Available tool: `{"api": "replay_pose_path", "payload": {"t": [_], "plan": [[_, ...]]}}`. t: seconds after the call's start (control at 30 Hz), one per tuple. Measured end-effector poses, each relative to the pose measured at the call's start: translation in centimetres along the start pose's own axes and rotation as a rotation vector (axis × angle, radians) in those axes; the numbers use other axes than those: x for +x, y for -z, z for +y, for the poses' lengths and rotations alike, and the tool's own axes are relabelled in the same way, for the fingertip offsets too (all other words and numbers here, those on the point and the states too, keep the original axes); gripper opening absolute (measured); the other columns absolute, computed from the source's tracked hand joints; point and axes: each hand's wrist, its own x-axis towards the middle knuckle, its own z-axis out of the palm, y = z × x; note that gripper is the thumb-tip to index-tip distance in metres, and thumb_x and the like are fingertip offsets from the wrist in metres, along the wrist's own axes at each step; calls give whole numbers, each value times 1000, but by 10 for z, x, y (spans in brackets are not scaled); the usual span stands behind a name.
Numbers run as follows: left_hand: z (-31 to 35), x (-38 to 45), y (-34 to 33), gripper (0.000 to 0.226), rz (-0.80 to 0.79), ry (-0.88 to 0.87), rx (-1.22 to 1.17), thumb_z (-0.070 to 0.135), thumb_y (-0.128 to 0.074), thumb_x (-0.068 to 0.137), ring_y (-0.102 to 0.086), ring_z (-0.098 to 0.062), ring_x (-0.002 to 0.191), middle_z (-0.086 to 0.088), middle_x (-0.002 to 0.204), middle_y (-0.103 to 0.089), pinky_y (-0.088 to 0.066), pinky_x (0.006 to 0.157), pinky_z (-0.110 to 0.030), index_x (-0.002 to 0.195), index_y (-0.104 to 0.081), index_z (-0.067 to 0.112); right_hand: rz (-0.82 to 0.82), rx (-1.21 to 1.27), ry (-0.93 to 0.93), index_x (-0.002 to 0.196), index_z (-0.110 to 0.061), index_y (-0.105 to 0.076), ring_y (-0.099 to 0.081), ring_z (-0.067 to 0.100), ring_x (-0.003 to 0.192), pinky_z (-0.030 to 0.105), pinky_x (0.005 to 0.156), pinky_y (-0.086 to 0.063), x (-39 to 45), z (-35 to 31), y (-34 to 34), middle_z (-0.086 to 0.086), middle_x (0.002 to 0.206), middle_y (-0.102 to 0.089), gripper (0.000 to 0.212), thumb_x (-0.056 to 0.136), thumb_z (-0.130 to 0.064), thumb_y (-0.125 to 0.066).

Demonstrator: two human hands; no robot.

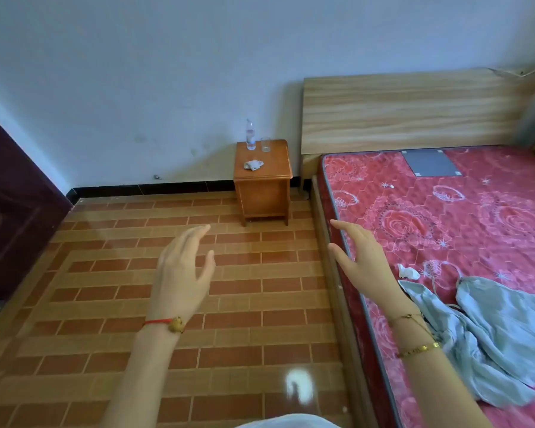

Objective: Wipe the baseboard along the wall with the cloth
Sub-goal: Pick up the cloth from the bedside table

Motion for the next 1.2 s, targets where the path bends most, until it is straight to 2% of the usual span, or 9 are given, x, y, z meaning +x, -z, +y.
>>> {"api": "replay_pose_path", "payload": {"t": [0.27,0.47,0.67,0.83,0.97,1.2], "plan": [[-8,19,-21,44,6,60,-3,22,-53,100,-48,-19,134,-1,143,-53,-39,114,-52,144,-49,19,-51,-10,-27,134,-20,-48,-41,8,126,22,102,-27,28,15,-8,-8,130,-52,42,94,-24,-57],[-31,68,-42,42,-8,92,0,20,-54,100,-48,-20,134,-1,142,-54,-39,114,-49,142,-51,18,-74,0,-71,134,-19,-48,-42,10,126,24,103,-29,79,33,-37,-7,130,-53,42,93,-24,-58],[-78,160,-59,43,-31,116,-7,21,-53,100,-47,-19,135,-1,144,-53,-35,116,-43,143,-50,19,-100,11,-116,134,-19,-49,-43,12,126,25,103,-31,167,46,-84,-7,130,-54,42,93,-23,-58],[-111,251,-62,43,-40,107,-9,21,-53,100,-47,-18,135,0,144,-53,-38,115,-46,143,-50,19,-97,27,-120,133,-22,-49,-44,12,126,36,107,-37,260,42,-118,-8,129,-54,41,93,-24,-58],[-136,317,-70,43,-68,71,-14,21,-54,99,-48,-19,135,-1,144,-54,-39,115,-46,142,-51,19,-64,36,-127,132,-23,-49,-45,11,125,37,105,-39,325,42,-138,-10,129,-54,41,93,-25,-58],[-167,415,-95,43,-82,29,-3,21,-55,99,-49,-17,134,0,142,-55,-37,112,-37,141,-52,18,-56,18,-181,131,-22,-51,-47,12,124,36,104,-40,405,63,-167,-9,128,-55,40,92,-23,-59]]}}
